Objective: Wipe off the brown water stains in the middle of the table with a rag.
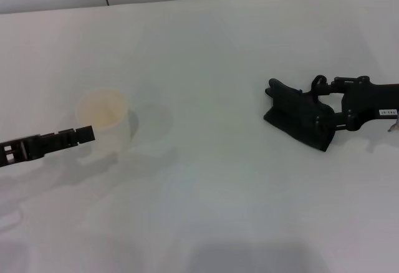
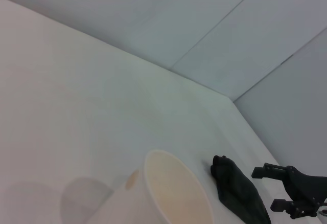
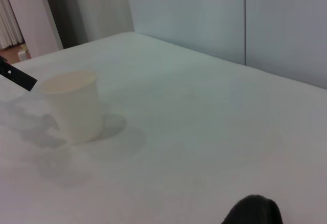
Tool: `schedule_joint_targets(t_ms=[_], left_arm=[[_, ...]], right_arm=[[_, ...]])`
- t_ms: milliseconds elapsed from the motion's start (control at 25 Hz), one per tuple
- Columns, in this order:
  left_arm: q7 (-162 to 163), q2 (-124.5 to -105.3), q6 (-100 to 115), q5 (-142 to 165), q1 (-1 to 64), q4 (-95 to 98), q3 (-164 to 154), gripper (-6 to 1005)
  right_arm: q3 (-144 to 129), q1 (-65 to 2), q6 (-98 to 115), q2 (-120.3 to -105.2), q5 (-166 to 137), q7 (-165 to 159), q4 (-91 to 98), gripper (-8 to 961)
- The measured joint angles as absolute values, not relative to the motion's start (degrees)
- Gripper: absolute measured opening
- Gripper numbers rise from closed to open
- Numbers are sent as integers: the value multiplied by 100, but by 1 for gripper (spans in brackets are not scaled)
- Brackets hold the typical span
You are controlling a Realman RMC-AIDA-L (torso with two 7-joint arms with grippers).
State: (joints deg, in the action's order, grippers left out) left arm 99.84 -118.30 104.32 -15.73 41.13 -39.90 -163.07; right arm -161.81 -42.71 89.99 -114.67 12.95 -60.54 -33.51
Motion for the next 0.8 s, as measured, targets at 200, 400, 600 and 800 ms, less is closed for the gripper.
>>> schedule_joint_targets(t_ms=[200,400,600,800], left_arm=[[9973,-11830,10425,-1578,4113,-3990,-16304,892],[9970,-11830,10370,-1580,4113,-3990,-16303,892],[9966,-11826,10365,-1573,4113,-3990,-16303,892],[9975,-11819,10344,-1568,4113,-3991,-16303,892]], right_arm=[[-16181,-4271,8989,-11473,1279,-6043,-3354,859],[-16181,-4271,9020,-11460,1269,-5976,-3355,860],[-16181,-4272,9026,-11451,1280,-5958,-3356,860],[-16181,-4286,9030,-11465,1276,-5958,-3358,860]])
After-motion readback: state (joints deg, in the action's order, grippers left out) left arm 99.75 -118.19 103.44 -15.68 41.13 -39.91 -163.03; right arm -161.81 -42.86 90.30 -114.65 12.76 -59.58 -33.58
